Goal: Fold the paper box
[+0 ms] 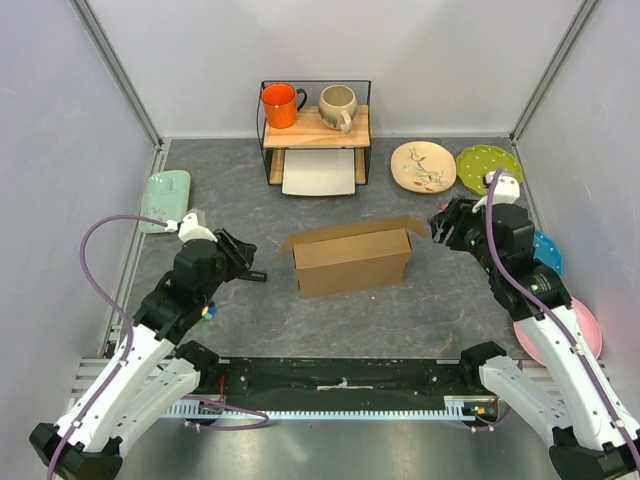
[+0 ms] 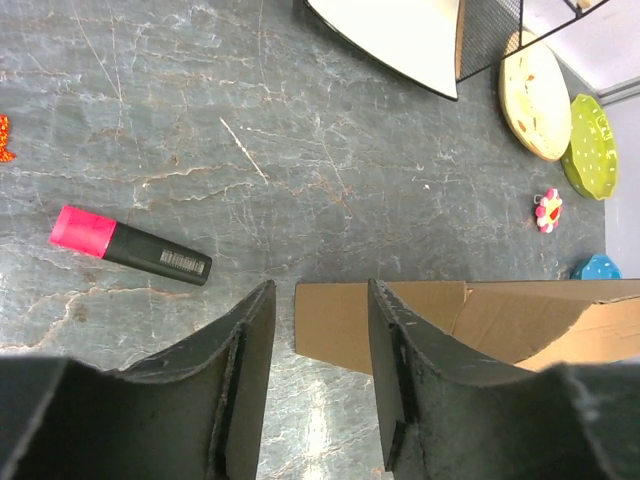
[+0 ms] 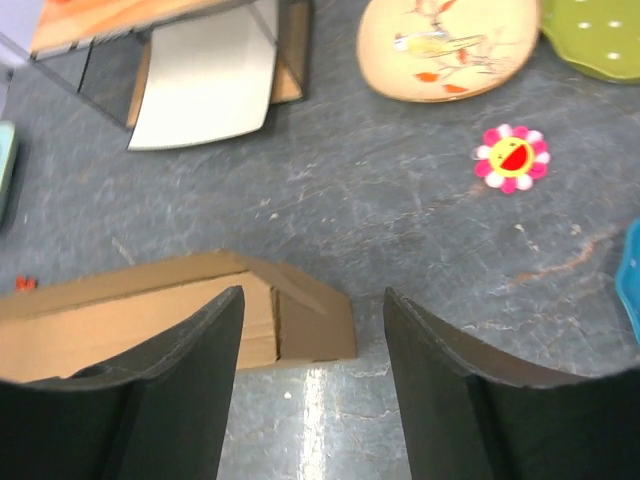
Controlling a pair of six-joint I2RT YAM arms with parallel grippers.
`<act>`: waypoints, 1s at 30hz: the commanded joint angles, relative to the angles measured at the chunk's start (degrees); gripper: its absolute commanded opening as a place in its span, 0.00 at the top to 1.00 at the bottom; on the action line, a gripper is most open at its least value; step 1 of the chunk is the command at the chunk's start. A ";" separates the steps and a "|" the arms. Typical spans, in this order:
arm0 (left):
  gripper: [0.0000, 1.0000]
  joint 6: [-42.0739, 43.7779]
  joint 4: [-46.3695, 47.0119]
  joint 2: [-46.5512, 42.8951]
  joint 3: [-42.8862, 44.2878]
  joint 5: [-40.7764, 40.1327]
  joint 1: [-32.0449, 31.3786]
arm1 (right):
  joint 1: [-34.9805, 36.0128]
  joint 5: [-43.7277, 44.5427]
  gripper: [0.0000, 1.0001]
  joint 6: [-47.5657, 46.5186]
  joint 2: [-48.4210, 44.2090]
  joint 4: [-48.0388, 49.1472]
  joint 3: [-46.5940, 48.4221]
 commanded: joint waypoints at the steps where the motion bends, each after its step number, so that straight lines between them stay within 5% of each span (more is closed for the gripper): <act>1: 0.50 4.53 -1.15 -1.44 3.35 -1.75 0.37 | 1.88 -8.04 0.33 -7.76 0.97 3.77 -2.02; 18: 0.41 6.82 -0.53 -2.76 5.64 3.18 0.37 | 2.24 -13.85 0.34 -9.70 9.40 8.60 -2.46; 30: 0.48 9.10 2.10 -1.45 5.46 8.18 0.37 | 2.41 -14.82 0.69 -8.20 9.32 9.40 -4.05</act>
